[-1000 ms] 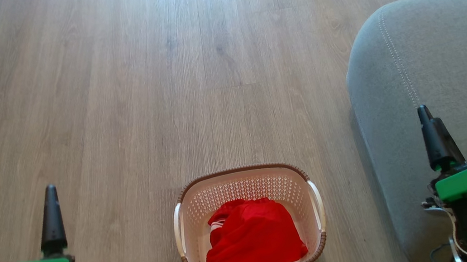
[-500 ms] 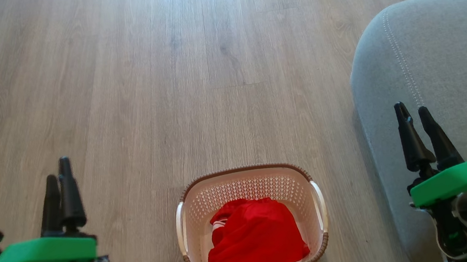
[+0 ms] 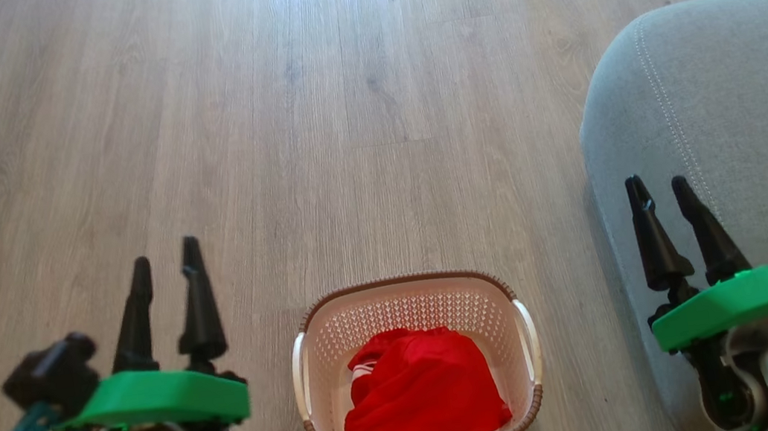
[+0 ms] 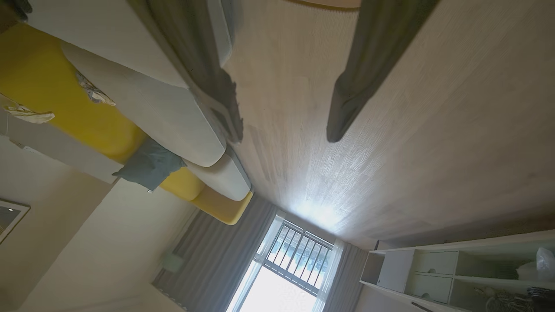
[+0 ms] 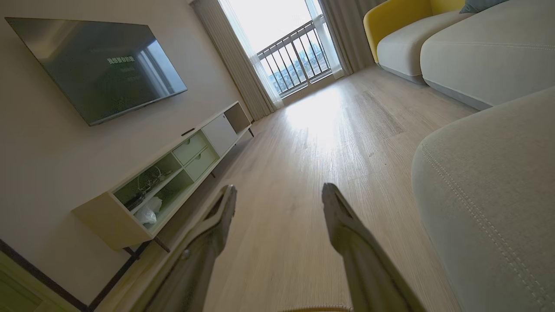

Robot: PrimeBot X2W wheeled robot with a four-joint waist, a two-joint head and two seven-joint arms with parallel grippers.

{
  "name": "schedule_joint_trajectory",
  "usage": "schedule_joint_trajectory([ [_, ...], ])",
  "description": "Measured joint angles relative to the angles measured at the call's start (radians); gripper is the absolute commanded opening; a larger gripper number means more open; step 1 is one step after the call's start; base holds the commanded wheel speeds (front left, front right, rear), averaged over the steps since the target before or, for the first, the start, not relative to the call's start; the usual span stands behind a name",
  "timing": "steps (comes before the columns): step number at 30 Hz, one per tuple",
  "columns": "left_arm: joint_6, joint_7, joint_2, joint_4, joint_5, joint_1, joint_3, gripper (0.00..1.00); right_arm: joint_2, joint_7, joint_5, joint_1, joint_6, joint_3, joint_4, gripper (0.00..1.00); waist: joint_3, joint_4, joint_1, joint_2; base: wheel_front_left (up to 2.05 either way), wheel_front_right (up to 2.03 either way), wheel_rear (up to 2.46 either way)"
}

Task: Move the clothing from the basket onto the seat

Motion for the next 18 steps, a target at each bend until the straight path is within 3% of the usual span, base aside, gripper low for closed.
schedule_joint_trajectory([
  [3,0.032,-0.009,0.029,0.0,0.065,0.0,-0.055,1.0,0.0,-0.009,-0.002,0.0,0.0,0.004,0.03,1.0,-0.003,0.002,0.0,0.0,0.0,0.0,0.0],
  [12,0.199,-0.033,0.132,0.06,0.194,0.0,-0.255,1.0,0.0,-0.035,-0.143,0.0,0.0,0.022,0.088,1.0,-0.01,0.009,0.0,0.0,0.0,0.0,0.0],
  [18,0.261,-0.052,0.159,0.094,0.225,-0.001,-0.32,1.0,0.0,-0.052,-0.169,0.0,0.0,0.022,0.16,1.0,-0.014,0.014,0.0,0.0,0.0,0.0,0.0],
])
